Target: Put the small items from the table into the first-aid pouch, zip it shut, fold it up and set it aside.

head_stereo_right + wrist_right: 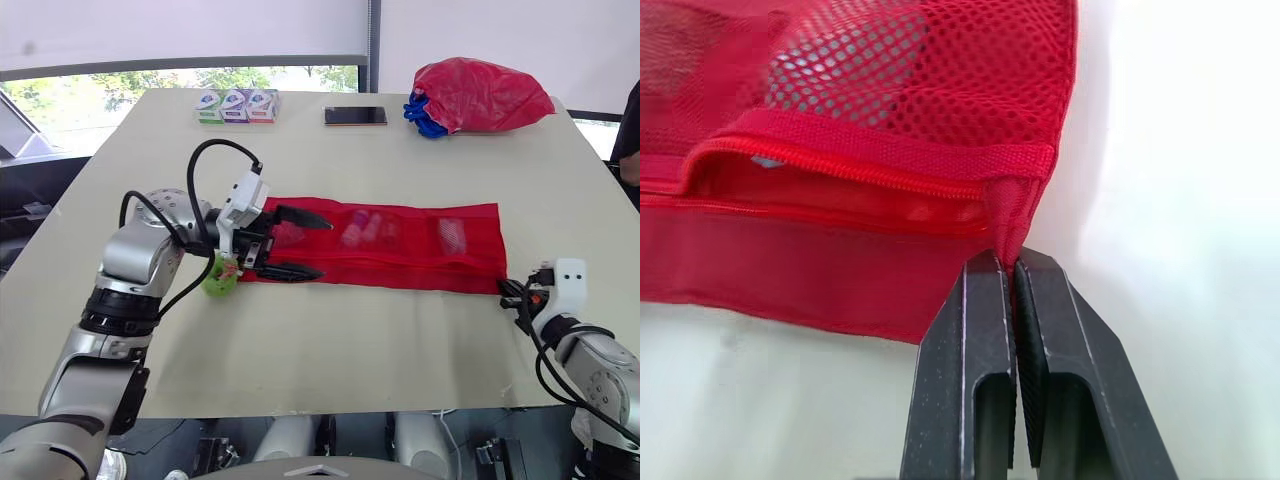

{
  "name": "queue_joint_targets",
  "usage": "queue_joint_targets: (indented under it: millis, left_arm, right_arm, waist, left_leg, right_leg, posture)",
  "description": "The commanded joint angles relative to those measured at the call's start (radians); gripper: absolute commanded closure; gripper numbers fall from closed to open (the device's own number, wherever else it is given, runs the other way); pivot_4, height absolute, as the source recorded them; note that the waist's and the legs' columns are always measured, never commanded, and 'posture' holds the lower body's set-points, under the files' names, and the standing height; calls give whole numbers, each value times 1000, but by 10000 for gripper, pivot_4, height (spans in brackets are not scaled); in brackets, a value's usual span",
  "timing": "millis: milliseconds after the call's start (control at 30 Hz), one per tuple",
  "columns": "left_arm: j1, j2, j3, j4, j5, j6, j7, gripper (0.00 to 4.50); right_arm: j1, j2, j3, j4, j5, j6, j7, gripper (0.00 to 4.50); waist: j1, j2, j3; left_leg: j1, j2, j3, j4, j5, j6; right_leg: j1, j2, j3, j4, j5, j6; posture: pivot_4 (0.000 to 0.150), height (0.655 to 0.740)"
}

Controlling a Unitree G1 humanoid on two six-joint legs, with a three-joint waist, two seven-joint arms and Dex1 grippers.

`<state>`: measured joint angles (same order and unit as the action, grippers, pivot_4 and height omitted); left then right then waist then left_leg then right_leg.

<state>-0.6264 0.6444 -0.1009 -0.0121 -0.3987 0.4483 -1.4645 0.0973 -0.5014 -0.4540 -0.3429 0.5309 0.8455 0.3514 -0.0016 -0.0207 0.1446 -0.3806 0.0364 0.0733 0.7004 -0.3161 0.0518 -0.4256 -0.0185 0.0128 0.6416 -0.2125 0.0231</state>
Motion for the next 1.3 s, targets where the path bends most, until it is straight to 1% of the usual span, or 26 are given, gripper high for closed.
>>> queue_joint_targets:
  millis: [33,167,367,400,467,500,567,633,667,700,800,833,867,933,967,1033,1233,1300]
  left_arm:
    - [31,38,44,-84,-46,22,23,0]
    - [47,46,53,-113,-76,46,55,0]
    - [57,62,52,-141,-99,62,84,0]
    - [60,62,55,-141,-99,61,92,0]
    - [67,60,68,-131,-94,60,123,0]
    - [69,61,75,-124,-92,57,137,0]
    - [78,67,96,-105,-95,63,161,0]
    - [93,78,140,-37,-78,60,211,0]
    - [97,82,155,-1,-71,63,232,0]
    - [99,85,164,21,-67,64,245,0]
    - [99,85,175,90,-80,113,279,0]
    - [83,90,174,119,-136,251,274,0]
    - [77,94,165,135,-152,303,266,0]
    - [71,87,145,167,-147,337,267,0]
    - [60,67,141,190,-135,336,292,0]
    - [36,33,132,223,-139,400,331,0]
    - [-42,-63,116,306,-159,599,421,0]
    - [-67,-97,107,322,-171,666,441,0]
  right_arm:
    - [19,-66,-143,51,-96,-14,-111,44582]
    - [39,-114,-156,106,-152,-41,-122,44582]
    - [59,-132,-163,122,-174,-73,-95,44582]
    - [71,-135,-163,113,-175,-84,-80,38331]
    - [102,-145,-168,97,-176,-116,-41,29533]
    - [116,-150,-172,90,-184,-140,-29,26305]
    - [136,-158,-187,78,-192,-197,-1,16949]
    - [203,-174,-221,25,-149,-253,114,8120]
    - [247,-184,-233,-9,-123,-275,185,5675]
    - [277,-191,-240,-30,-105,-290,232,207]
    - [368,-193,-263,-134,-9,-338,391,207]
    - [388,-191,-270,-179,35,-334,428,207]
    - [406,-194,-270,-221,73,-329,462,207]
    - [426,-194,-270,-316,170,-306,504,207]
    - [412,-199,-262,-364,231,-297,510,207]
    - [360,-206,-241,-418,300,-303,499,207]
    - [217,-260,-185,-461,387,-274,424,207]
    - [164,-278,-149,-474,406,-271,403,207]
  waist:
    - [4,0,0]
    - [15,0,0]
    - [12,1,0]
    - [12,1,0]
    - [12,1,0]
    - [12,1,0]
    - [12,1,0]
    - [12,1,0]
    - [13,3,-1]
    - [14,5,-2]
    - [13,4,-2]
    - [13,4,-2]
    - [13,3,-2]
    - [12,2,-2]
    - [12,1,-2]
    - [13,0,-1]
    - [16,-4,-2]
    - [15,-4,-2]
  left_leg:
    - [0,0,1,0,0,0]
    - [0,-1,1,0,0,0]
    - [1,0,1,0,0,0]
    - [1,0,1,0,0,0]
    - [1,0,1,0,0,0]
    - [1,0,1,0,0,0]
    - [1,0,2,0,0,0]
    - [1,0,2,0,0,0]
    - [1,0,2,0,0,0]
    - [2,0,2,0,0,0]
    - [2,2,0,-1,0,0]
    - [2,2,0,-1,0,0]
    - [2,2,0,-1,0,0]
    - [2,2,1,0,0,0]
    - [2,1,1,0,0,0]
    - [2,1,1,1,0,0]
    - [1,0,-1,2,0,0]
    - [0,0,-1,1,0,0]
  right_leg:
    - [0,0,1,0,0,0]
    - [0,1,4,0,-2,3]
    - [0,3,5,1,-2,3]
    - [0,3,5,1,-2,3]
    - [0,3,5,1,-2,3]
    - [0,3,6,1,-2,3]
    - [0,3,6,1,-2,3]
    - [0,3,7,1,-2,4]
    - [0,3,7,1,-2,4]
    - [0,3,7,1,-3,4]
    - [0,5,5,1,-3,5]
    - [0,5,5,1,-3,5]
    - [0,5,5,1,-3,5]
    - [0,4,5,1,-3,5]
    - [0,4,5,1,-3,5]
    - [1,3,5,1,-3,5]
    - [1,3,4,1,-3,4]
    - [1,3,3,1,-1,2]
  posture:
    - [1500,7400]
    - [1500,7400]
    - [1500,7400]
    - [1500,7400]
    - [1500,7400]
    - [1500,7400]
    - [1500,7400]
    - [1500,7400]
    - [1500,7400]
    - [1500,7400]
    - [1500,7400]
    - [1500,7400]
    - [1500,7400]
    - [1500,7400]
    - [1500,7400]
    - [1500,7400]
    - [1500,7400]
    - [1500,7400]
